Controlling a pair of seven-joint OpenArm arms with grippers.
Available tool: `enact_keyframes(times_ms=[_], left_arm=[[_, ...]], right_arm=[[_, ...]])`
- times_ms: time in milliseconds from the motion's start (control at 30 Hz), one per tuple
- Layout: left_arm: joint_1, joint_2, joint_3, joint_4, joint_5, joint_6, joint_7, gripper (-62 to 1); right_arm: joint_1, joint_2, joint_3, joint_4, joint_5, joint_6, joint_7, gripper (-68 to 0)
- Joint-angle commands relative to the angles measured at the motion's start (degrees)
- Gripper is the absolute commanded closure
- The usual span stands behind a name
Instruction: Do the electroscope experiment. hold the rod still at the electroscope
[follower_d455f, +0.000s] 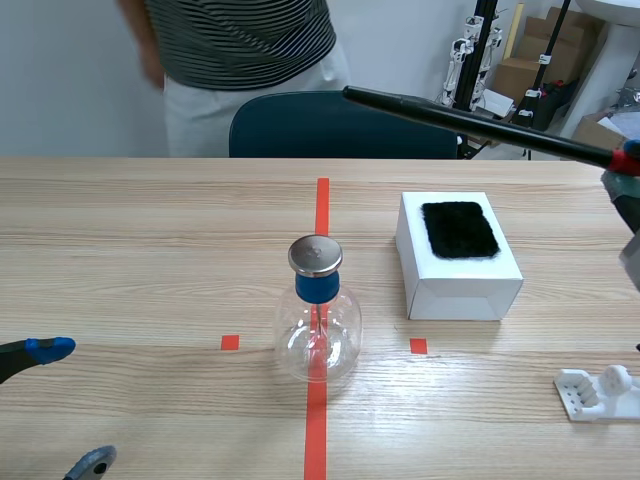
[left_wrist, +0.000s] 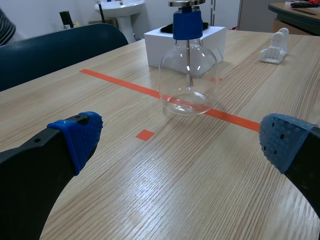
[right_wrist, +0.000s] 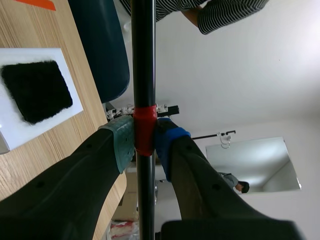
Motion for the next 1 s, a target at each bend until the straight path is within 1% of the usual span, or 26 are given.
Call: enact_keyframes(times_ms=[0, 133, 200, 400, 500, 600, 700, 800, 967], left_arm=[[-0.15, -0.33, 0.0, 0.76, -0.74, -0.09, -2.86, -62.3], [-0.15, -0.33, 0.0, 0.76, -0.74, -0.09, -2.86, -62.3], [-0.15, -0.33, 0.0, 0.76, -0.74, -0.09, -2.86, -62.3], [-0.15, -0.33, 0.0, 0.76, -0.74, -0.09, -2.86, -62.3], [-0.15, -0.33, 0.0, 0.76, -0.74, -0.09, -2.86, -62.3], [-0.15, -0.33, 0.0, 0.76, -0.74, -0.09, -2.86, -62.3], [-0.15, -0.33, 0.0, 0.76, -0.74, -0.09, -2.86, -62.3], [-0.15, -0.33, 0.0, 0.76, -0.74, -0.09, -2.86, -62.3], [-0.15, -0.33, 0.0, 0.76, -0.74, -0.09, -2.86, -62.3]], right_arm=[[1.79, 0.35, 0.44, 0.9, 0.61, -0.9, -1.46, 0.1], [5.07, 0.85, 0.44, 0.9, 0.59, -0.9, -5.7, 0.1], [6.86, 1.9, 0.44, 0.9, 0.57, -0.9, -7.74, 0.2], [11.28, 7.76, 0.44, 0.9, 0.5, -0.87, -10.21, 0.2], [13.22, 10.6, 0.24, 0.9, -1.05, -0.87, -10.67, 0.2], [15.54, 13.18, -1.77, 0.9, -3.58, -0.87, -12.04, 0.2], [18.08, 15.1, -5.49, 0.9, -7.02, -0.87, -13.73, 0.2], [20.48, 15.85, -9.09, 0.9, -11.26, -0.9, -15.06, 0.2], [21.64, 15.87, -13.14, 0.9, -18.47, -0.9, -15.04, 0.2]])
